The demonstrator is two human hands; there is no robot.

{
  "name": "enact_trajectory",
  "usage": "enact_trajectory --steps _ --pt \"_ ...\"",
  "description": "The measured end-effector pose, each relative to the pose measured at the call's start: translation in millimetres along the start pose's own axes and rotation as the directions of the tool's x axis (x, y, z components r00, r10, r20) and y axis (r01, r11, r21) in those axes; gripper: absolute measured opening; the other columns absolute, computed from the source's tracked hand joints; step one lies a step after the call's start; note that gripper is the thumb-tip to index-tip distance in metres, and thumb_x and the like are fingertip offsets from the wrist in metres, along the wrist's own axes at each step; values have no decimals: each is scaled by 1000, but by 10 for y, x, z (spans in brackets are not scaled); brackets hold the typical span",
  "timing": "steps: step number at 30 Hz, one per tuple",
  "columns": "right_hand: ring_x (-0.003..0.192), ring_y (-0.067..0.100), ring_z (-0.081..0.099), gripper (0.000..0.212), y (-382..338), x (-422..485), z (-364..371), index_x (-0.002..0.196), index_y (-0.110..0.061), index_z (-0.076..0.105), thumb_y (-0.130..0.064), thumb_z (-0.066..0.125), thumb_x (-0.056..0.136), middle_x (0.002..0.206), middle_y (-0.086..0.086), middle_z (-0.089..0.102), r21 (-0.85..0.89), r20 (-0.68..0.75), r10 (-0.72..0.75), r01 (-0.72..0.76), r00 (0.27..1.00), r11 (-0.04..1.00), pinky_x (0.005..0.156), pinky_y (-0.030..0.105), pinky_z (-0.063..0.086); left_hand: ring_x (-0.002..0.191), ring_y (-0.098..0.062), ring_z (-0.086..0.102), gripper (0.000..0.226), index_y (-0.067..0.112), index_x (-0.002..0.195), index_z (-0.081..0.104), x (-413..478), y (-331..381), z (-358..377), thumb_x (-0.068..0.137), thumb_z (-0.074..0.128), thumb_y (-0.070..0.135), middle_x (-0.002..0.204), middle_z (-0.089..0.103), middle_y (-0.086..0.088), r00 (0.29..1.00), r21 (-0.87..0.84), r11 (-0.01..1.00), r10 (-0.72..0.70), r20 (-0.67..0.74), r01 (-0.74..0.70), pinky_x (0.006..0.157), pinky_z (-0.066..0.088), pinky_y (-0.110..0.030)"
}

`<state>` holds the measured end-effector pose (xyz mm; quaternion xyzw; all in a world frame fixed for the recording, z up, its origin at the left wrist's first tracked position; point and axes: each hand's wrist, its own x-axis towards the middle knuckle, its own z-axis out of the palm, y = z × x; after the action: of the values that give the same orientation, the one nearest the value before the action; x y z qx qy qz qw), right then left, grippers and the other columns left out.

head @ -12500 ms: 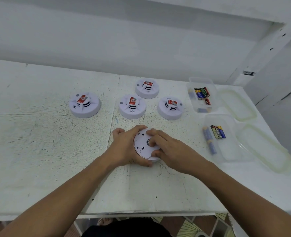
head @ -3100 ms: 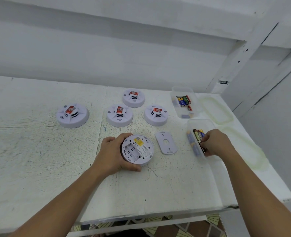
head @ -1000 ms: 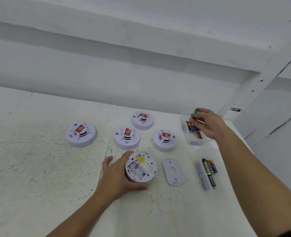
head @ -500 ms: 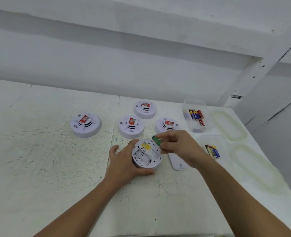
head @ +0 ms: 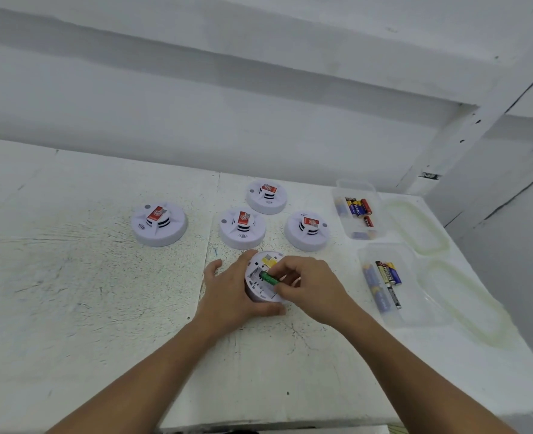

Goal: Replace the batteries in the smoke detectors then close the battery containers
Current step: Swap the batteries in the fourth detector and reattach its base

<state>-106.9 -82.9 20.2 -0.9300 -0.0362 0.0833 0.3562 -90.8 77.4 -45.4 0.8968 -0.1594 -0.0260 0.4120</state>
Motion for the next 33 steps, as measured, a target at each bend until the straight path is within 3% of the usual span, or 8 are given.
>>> enact_trajectory --steps 5,9,13,18,21,24,28,33 --pt "73 -3 57 22 -55 -27 44 102 -19 73 -13 63 83 96 -7 71 -147 35 -89 93 995 985 66 5 42 107 19 44 83 50 122 34 39 -72 -54 51 73 69 109 56 36 997 -76 997 19 72 -14 113 8 -36" --pt "88 8 61 24 -107 -33 27 108 -18 72 -18 62 87 104 -3 71 -233 95 -119 138 988 963 76 19 48 107 23 38 73 55 119 34 39 -82 -175 64 81 49 107 59 34 989 -140 990 21 146 0 111 11 -31" --pt "81 12 56 24 -80 -24 -41 108 -19 72 -17 58 89 98 -1 71 -261 183 -167 212 969 942 69 22 44 100 32 29 73 52 122 34 36 -63 -256 69 82 38 104 57 36 980 -164 986 35 195 -3 106 20 -29" --pt "108 3 40 23 69 39 -103 112 -33 65 -28 60 90 110 -11 61 -291 241 -167 235 956 927 93 26 32 101 36 25 82 35 137 36 39 -75 -261 69 81 40 110 51 35 977 -156 988 47 206 -15 114 16 -36" --pt "104 -15 32 19 124 57 -105 107 -29 68 -25 63 89 107 -20 55 -237 236 -217 273 947 932 92 15 23 100 34 28 81 35 135 38 40 -86 -251 67 82 42 107 50 37 980 -137 990 61 187 -35 113 19 -40" --pt "114 -10 38 19 212 77 -72 105 -27 71 -23 66 87 114 -15 55 -155 193 -220 251 956 956 90 5 28 101 36 24 83 32 137 37 40 -88 -229 68 81 45 107 47 38 984 -122 991 68 164 -48 114 18 -38" --pt "113 -18 38 20 310 97 -21 103 -33 72 -25 67 87 118 -19 50 -81 170 -195 211 966 974 93 18 41 96 46 7 91 28 141 33 37 -96 -203 65 76 53 106 35 43 985 -110 991 91 146 -75 106 9 -26" --pt "114 -5 48 21 357 124 15 102 -39 71 -26 67 86 124 -18 49 -62 152 -178 189 972 980 93 30 47 108 30 31 93 29 141 33 76 -210 -112 63 59 72 118 44 37 986 -81 990 125 109 -116 113 6 -27"
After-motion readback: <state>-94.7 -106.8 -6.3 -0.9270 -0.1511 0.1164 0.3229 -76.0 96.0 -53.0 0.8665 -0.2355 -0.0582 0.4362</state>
